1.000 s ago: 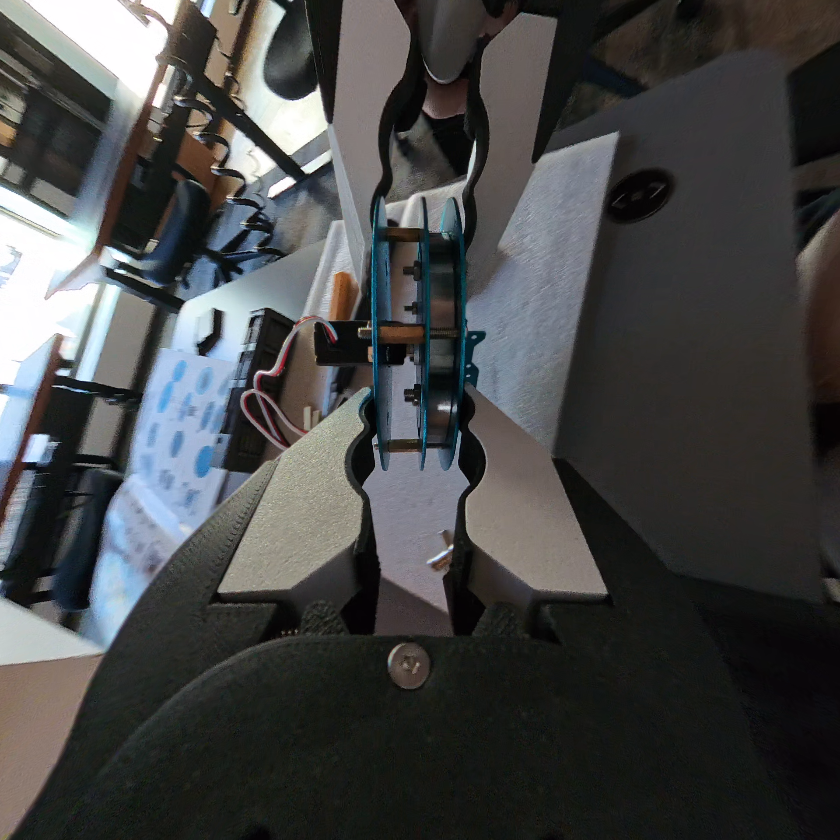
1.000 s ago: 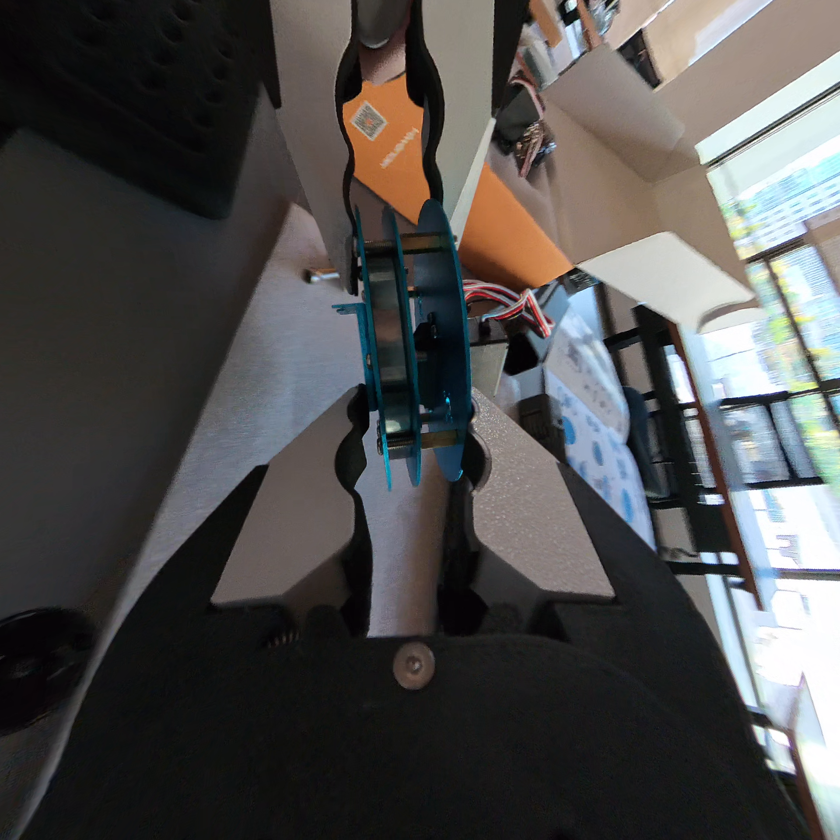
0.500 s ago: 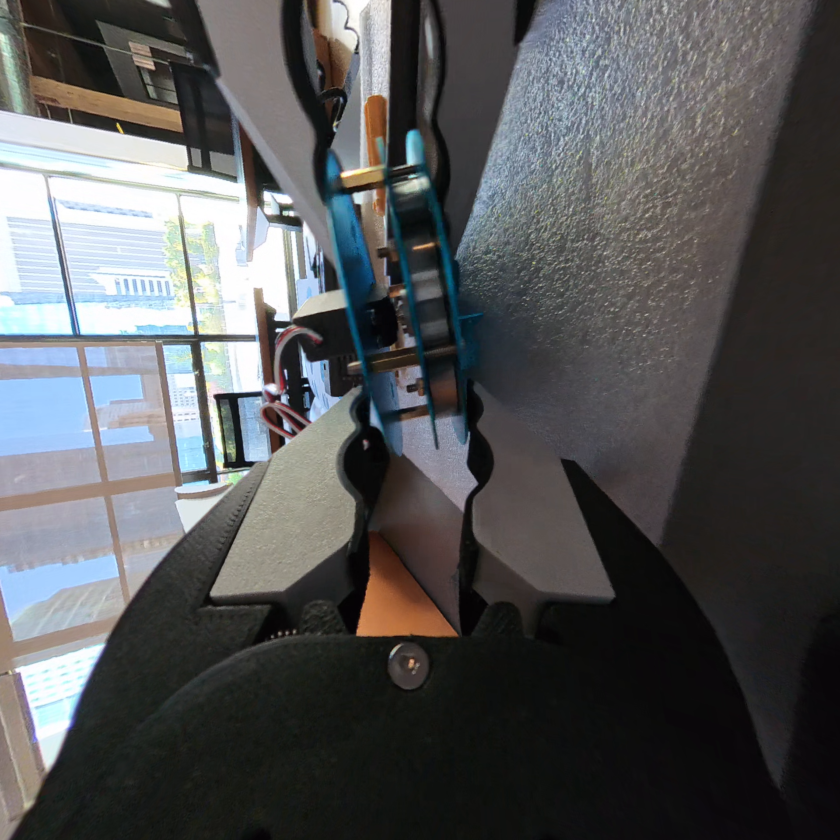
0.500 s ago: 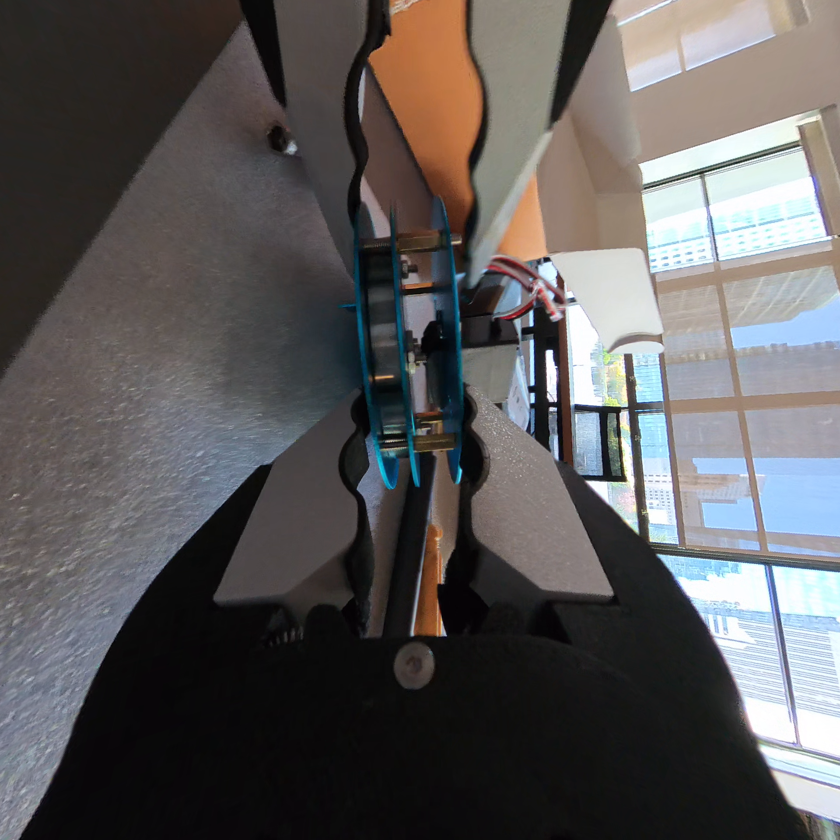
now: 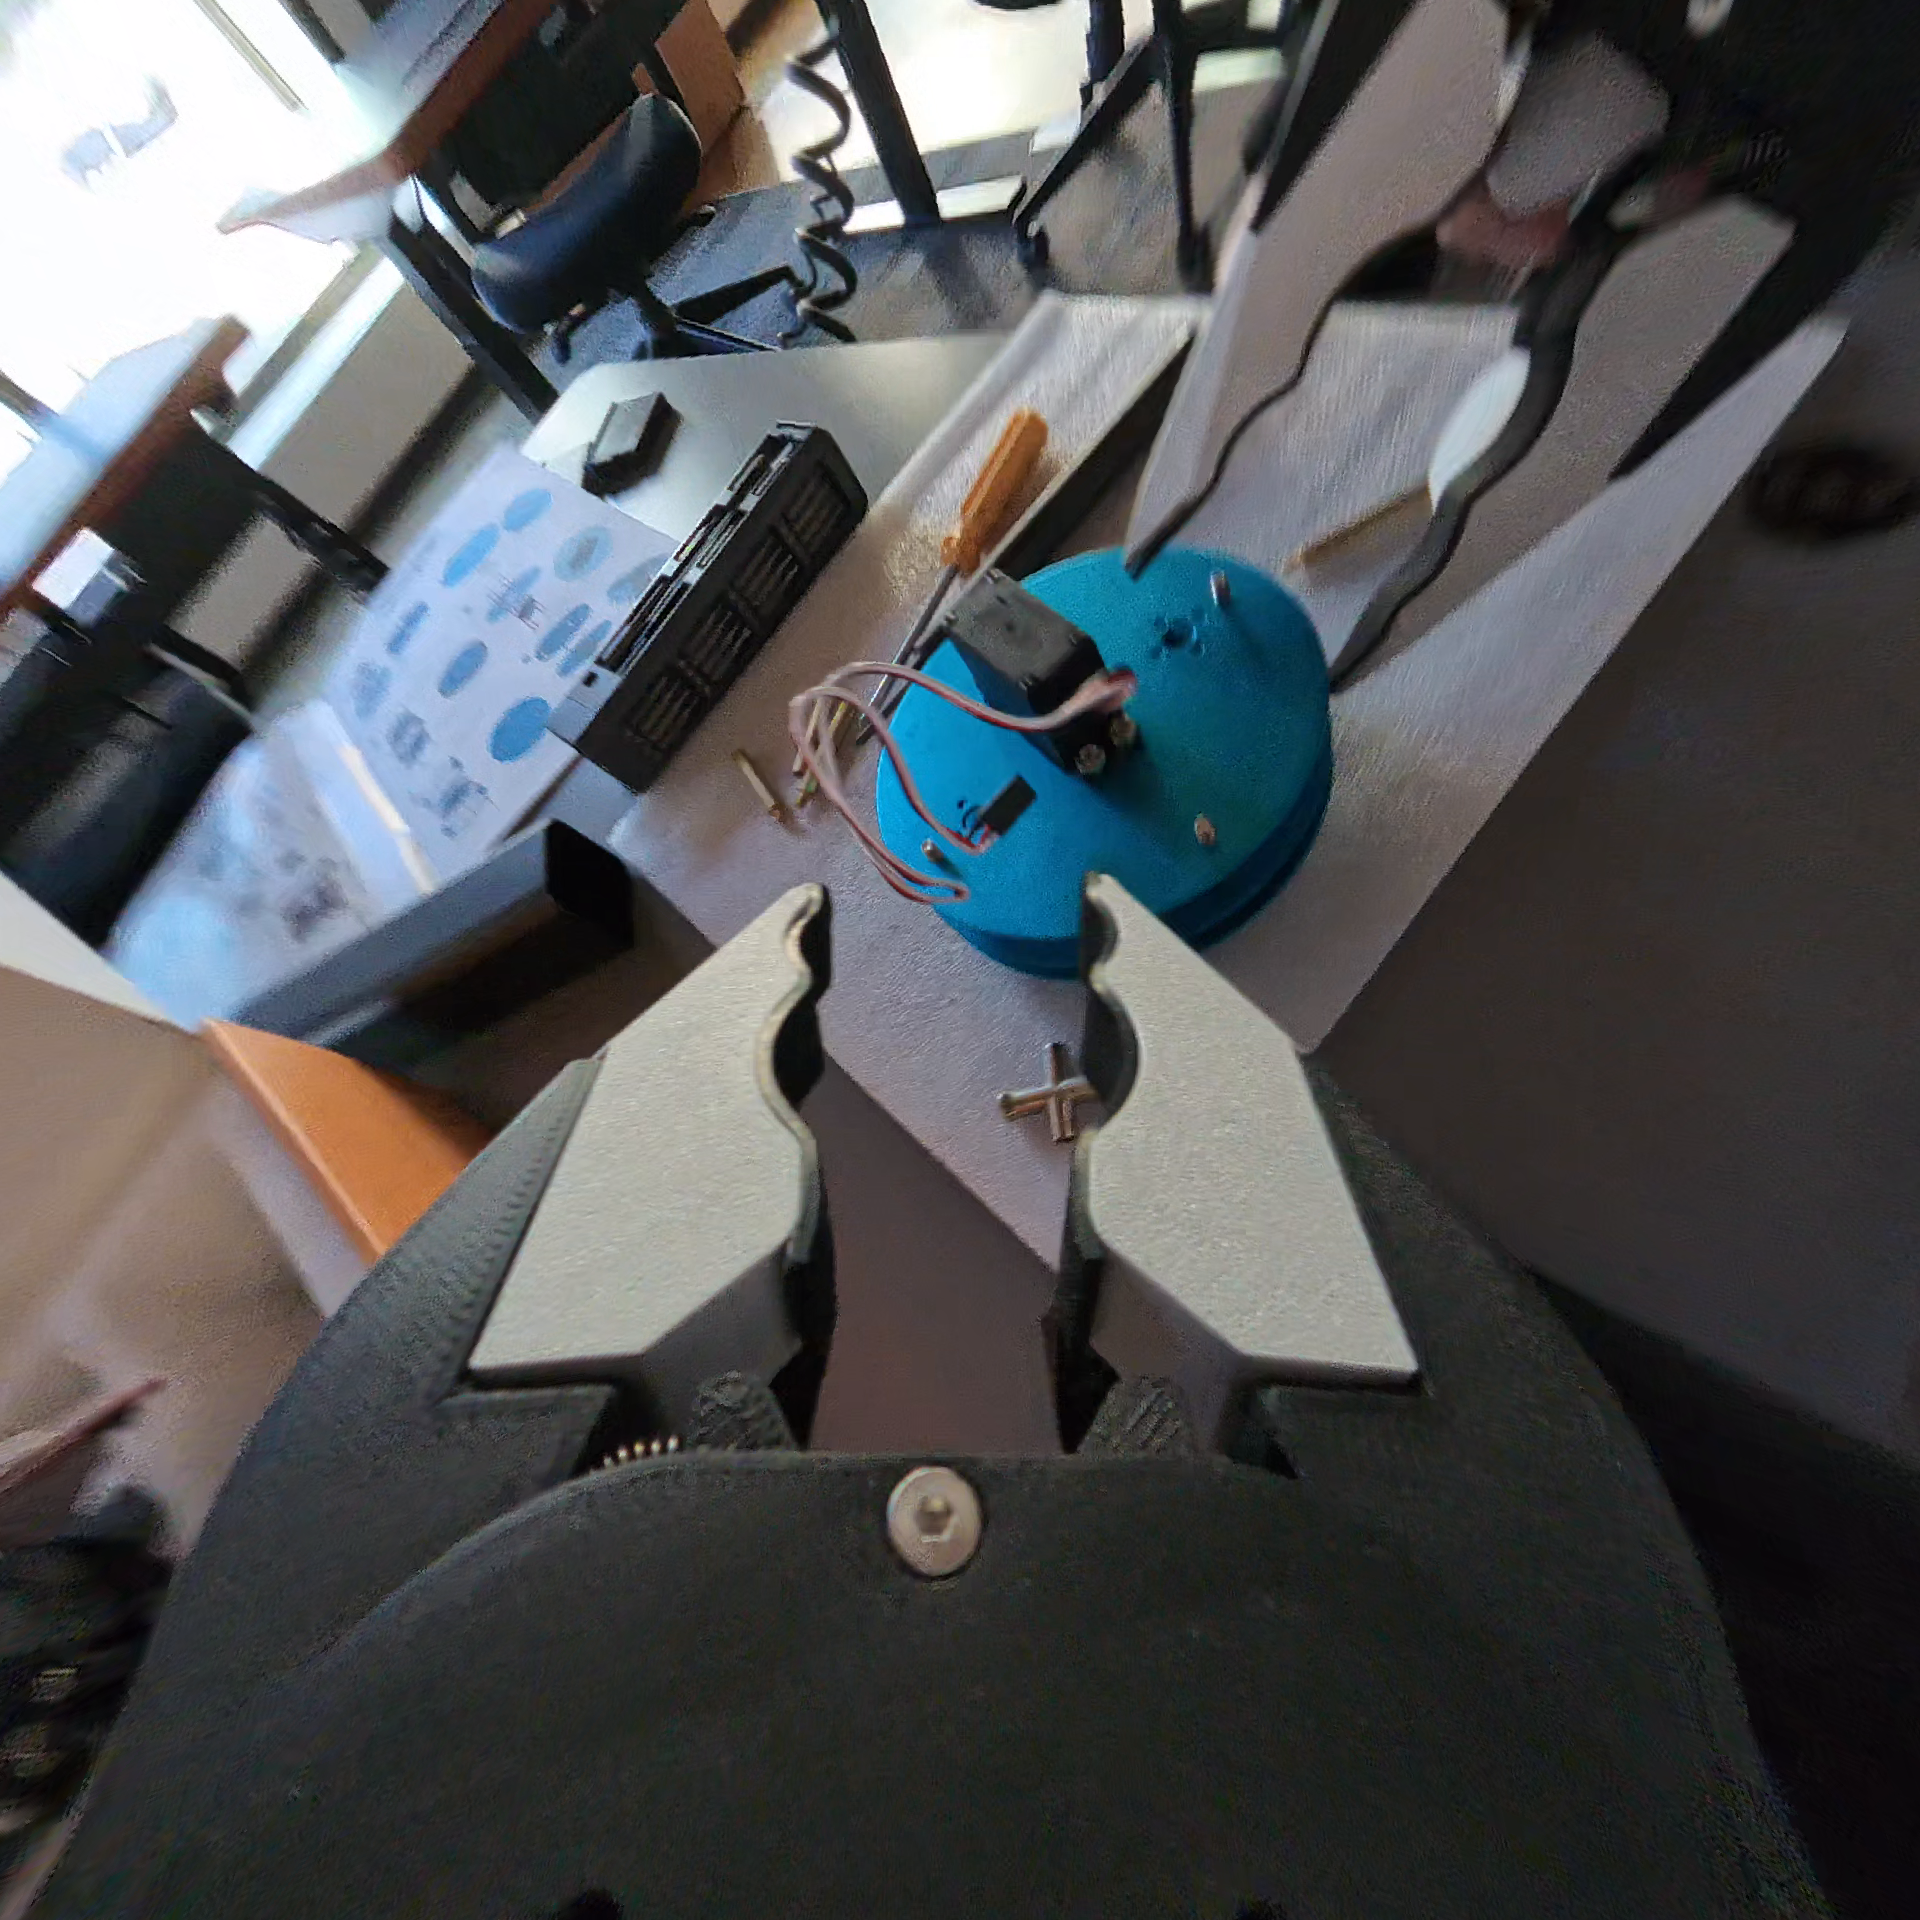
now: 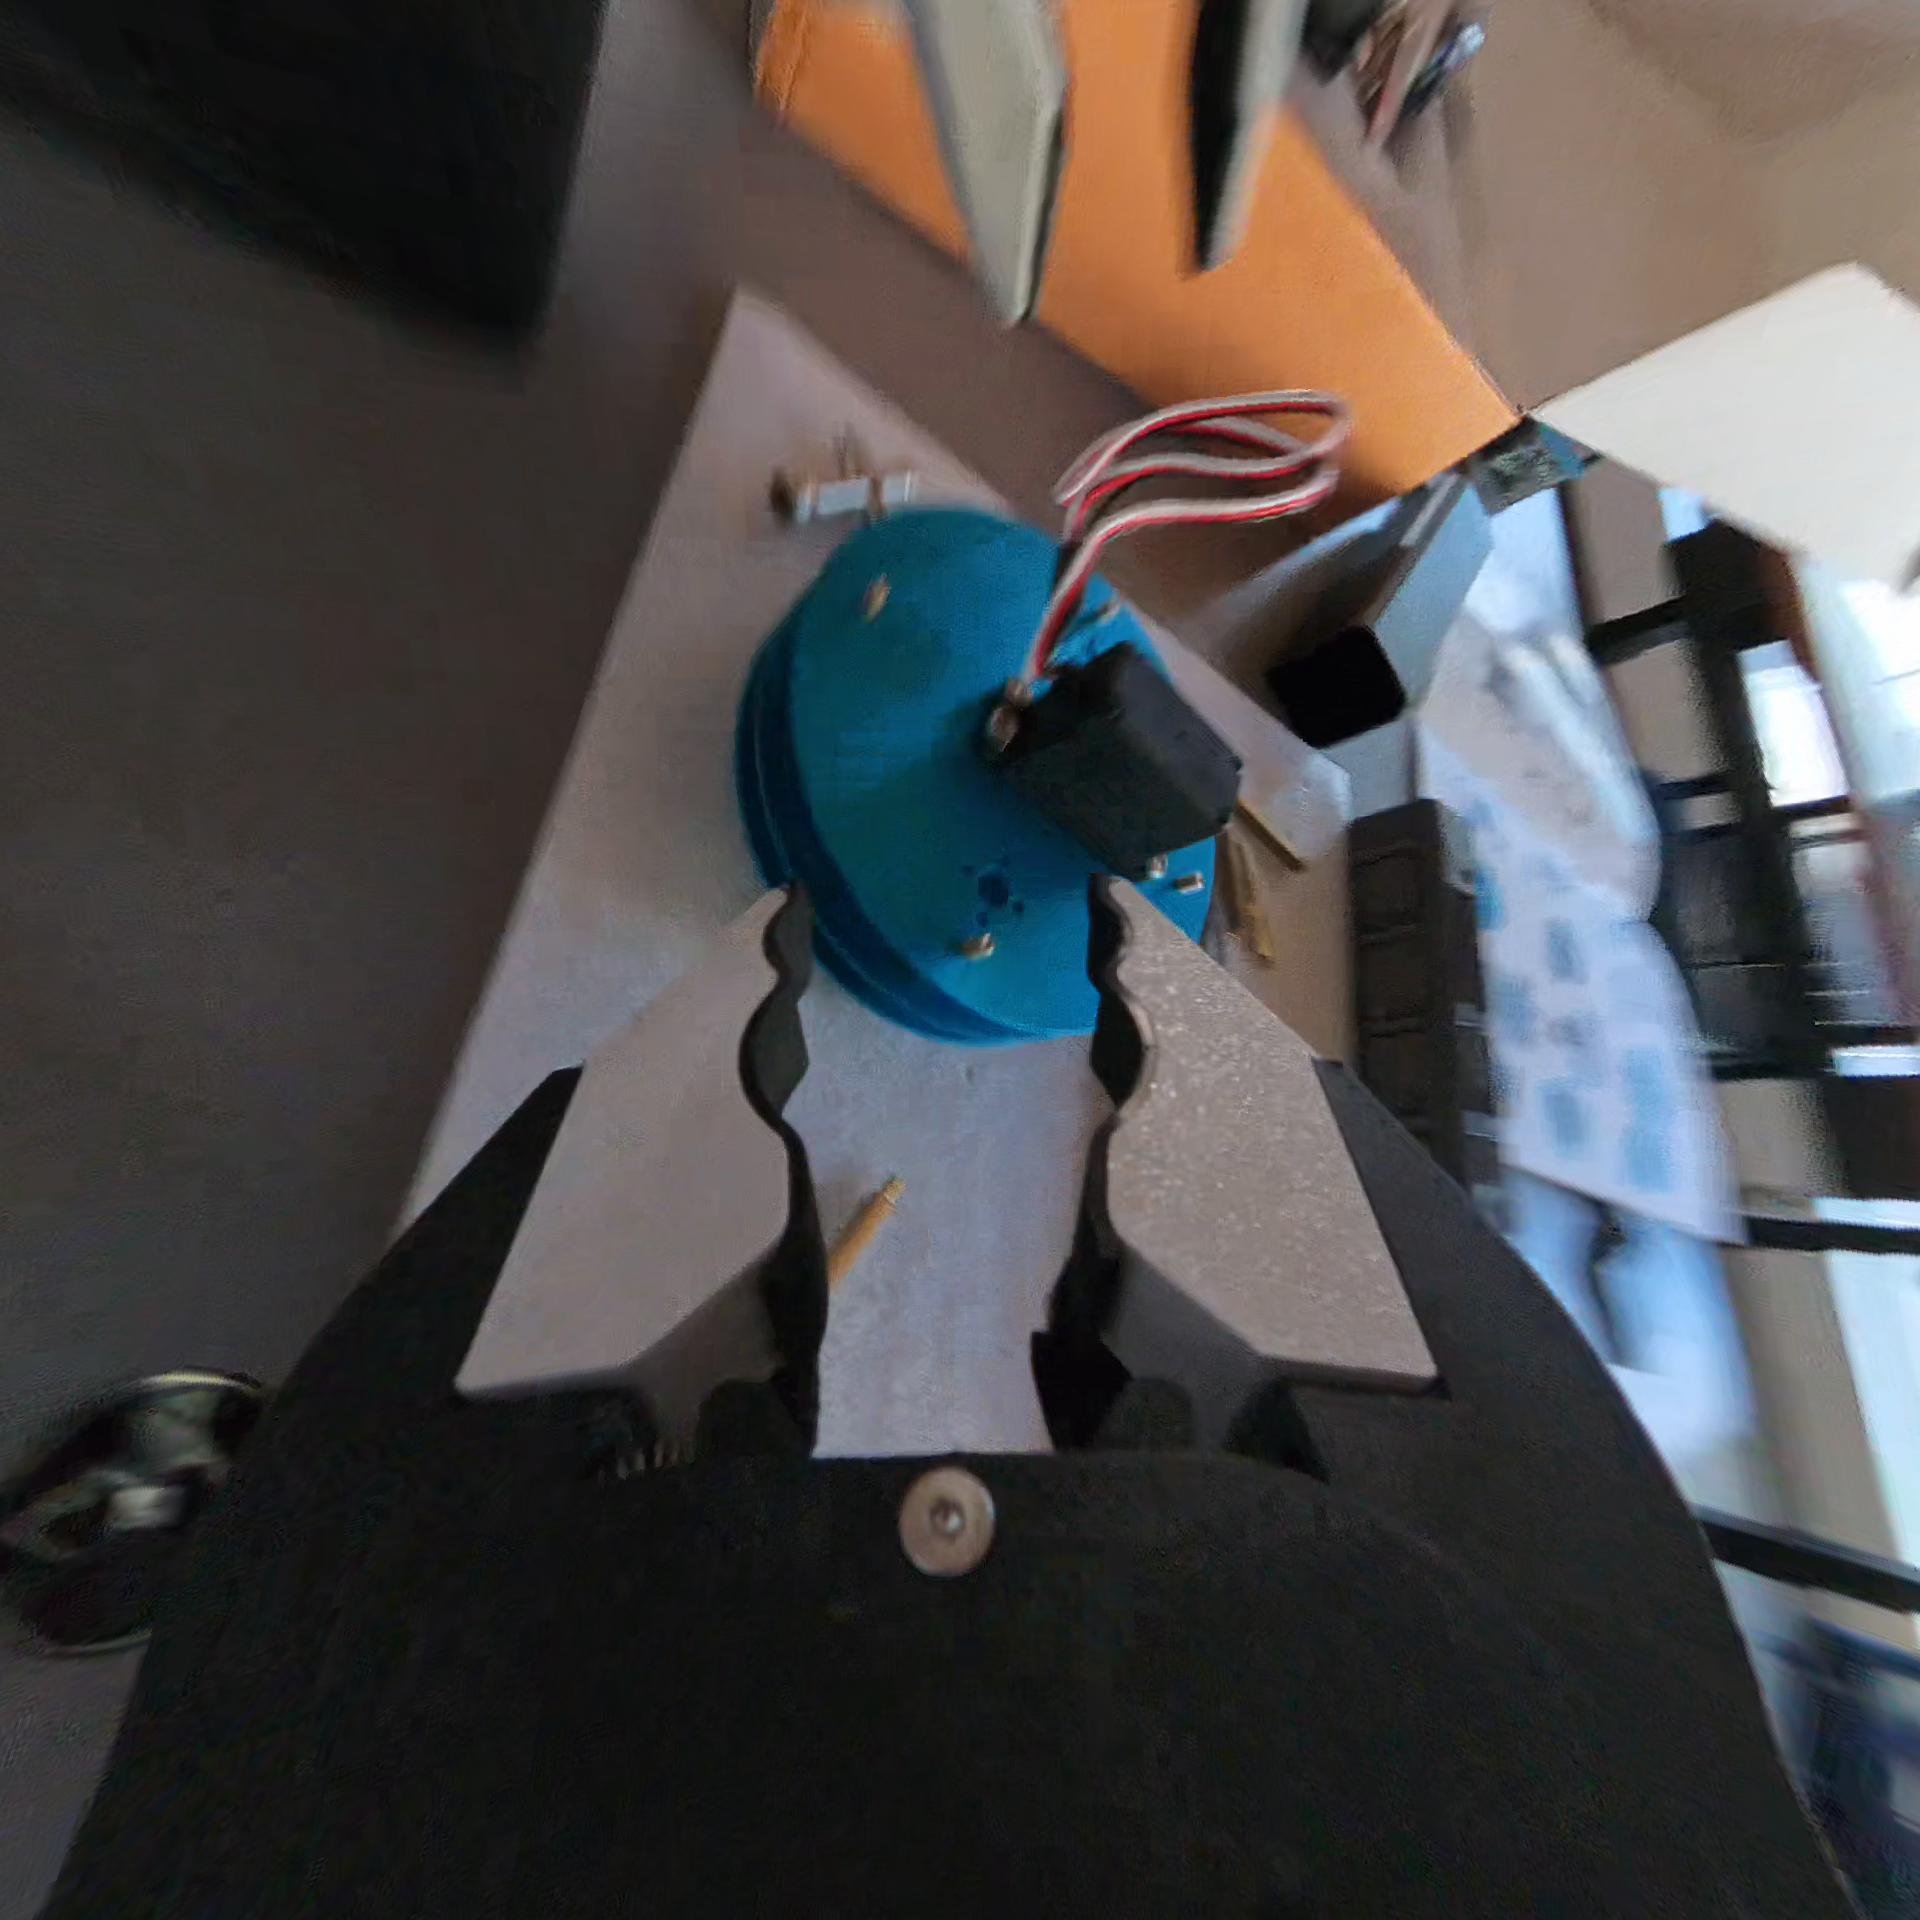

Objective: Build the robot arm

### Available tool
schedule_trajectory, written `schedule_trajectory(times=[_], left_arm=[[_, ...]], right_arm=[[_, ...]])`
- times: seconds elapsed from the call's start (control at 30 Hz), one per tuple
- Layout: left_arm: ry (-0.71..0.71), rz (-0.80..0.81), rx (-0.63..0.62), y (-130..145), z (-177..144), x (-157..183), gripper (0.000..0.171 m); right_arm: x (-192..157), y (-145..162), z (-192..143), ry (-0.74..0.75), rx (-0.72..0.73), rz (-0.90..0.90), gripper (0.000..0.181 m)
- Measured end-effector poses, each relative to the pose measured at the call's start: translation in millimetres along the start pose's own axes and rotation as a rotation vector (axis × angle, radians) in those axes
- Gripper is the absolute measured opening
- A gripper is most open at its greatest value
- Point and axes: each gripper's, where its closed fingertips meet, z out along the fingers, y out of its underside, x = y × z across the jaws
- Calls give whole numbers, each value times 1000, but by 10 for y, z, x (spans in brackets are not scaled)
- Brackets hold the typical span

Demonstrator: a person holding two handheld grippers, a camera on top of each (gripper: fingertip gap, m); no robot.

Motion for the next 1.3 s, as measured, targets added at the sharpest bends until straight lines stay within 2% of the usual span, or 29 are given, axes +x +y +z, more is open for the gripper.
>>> schedule_trajectory(times=[0.03, 0.1, 0.13, 0.2, 0.23, 0.33, 0.47, 0.53, 0.6, 0.7, 0.9, 1.07, 1.23, 1.3], left_arm=[[54, -102, 22, -37, -12, 2, 36], [160, -287, 71, -105, 25, 28, 28], [199, -351, 89, -121, 63, 46, 22], [229, -403, 107, -121, 140, 76, 10], [226, -404, 106, -114, 171, 89, 2], [198, -369, 45, -30, 270, 146, 1], [168, -307, -37, 114, 407, 233, 3], [162, -297, -51, 151, 444, 258, 3], [157, -309, -41, 147, 451, 248, 2], [165, -331, -36, 153, 452, 242, 0], [165, -337, -29, 162, 448, 237, 1], [163, -316, -23, 164, 455, 233, 1], [157, -316, -20, 168, 457, 223, 0], [161, -318, -16, 167, 453, 229, 0]], right_arm=[[50, -115, -63, -52, 92, 152, 47], [297, -267, -143, -94, 252, 461, 35], [382, -278, -146, -122, 297, 561, 23], [509, -207, -85, -121, 312, 651, 0], [510, -158, -32, -127, 286, 661, 0], [397, -6, 126, -169, 169, 667, 0], [244, 111, 194, -255, 85, 710, 0], [360, 42, 142, -231, 136, 722, 0], [550, -159, 58, -202, 258, 754, 0], [655, -385, 31, -236, 398, 785, 0], [501, -272, 247, -258, 324, 767, 0], [479, -250, 266, -242, 298, 724, 2], [482, -266, 261, -251, 315, 732, 1], [504, -358, 197, -256, 366, 731, 0]])
